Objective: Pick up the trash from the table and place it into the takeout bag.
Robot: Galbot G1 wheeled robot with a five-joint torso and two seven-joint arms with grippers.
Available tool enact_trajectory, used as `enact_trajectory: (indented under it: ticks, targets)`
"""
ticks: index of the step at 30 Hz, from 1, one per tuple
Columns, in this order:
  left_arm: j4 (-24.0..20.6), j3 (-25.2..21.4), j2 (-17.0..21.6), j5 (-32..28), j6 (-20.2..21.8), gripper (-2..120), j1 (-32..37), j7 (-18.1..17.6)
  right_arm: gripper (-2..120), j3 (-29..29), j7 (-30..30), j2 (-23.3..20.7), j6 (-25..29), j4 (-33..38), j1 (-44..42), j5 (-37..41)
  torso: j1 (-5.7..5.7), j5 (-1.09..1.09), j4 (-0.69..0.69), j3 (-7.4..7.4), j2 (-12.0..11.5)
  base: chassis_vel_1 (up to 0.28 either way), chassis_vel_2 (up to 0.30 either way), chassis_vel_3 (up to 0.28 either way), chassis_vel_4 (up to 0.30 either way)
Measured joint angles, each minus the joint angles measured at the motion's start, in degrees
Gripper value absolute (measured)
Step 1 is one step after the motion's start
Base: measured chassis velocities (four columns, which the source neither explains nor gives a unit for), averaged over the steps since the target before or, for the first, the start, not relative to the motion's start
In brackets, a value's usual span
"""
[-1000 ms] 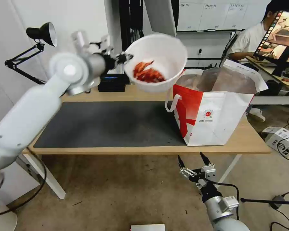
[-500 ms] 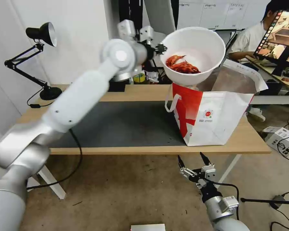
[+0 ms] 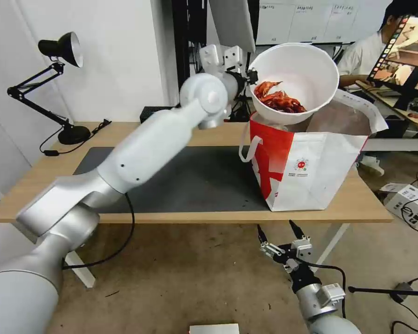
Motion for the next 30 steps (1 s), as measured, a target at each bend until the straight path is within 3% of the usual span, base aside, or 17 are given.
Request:
enact_trajectory:
  ticks: [5, 10, 19, 22, 24, 30]
  targets:
    - [0.2, 2.52, -0.12, 7.18, -3.47, 0, 1.03, 0.29, 100, 0.0, 0.0, 0.0, 0.0, 0.0, 0.0, 0.0, 0.0, -0.01, 0.0, 0.0, 0.0, 0.0, 0.0, 0.0, 0.0]
    - [-1.03, 5.69, 1.12, 13.87, -4.88, 0, 1.62, 3.47, 100, 0.0, 0.0, 0.0, 0.0, 0.0, 0.0, 0.0, 0.0, -0.01, 0.01, 0.0, 0.0, 0.0, 0.0, 0.0, 0.0]
    - [-3.42, 7.78, 2.52, 15.35, -4.45, 0, 1.81, 9.34, 100, 0.0, 0.0, 0.0, 0.0, 0.0, 0.0, 0.0, 0.0, -0.01, 0.0, 0.0, 0.0, 0.0, 0.0, 0.0, 0.0]
    - [-4.55, 7.84, 3.26, 13.83, -1.54, 0, 1.45, 12.6, 100, 0.0, 0.0, 0.0, 0.0, 0.0, 0.0, 0.0, 0.0, -0.01, 0.0, 0.0, 0.0, 0.0, 0.0, 0.0, 0.0]
    - [-4.75, 7.88, 3.36, 13.62, -0.92, 0, 1.41, 12.9, 100, 0.0, 0.0, 0.0, 0.0, 0.0, 0.0, 0.0, 0.0, -0.01, 0.0, 0.0, 0.0, 0.0, 0.0, 0.0, 0.0]
    - [-5.76, 7.84, 3.64, 10.52, 1.52, 23, 1.4, 13.24, 100, 0.0, 0.0, 0.0, 0.0, 0.0, 0.0, 0.0, -0.01, -0.01, 0.0, 0.0, 0.0, 0.0, 0.0, 0.0, 0.0]
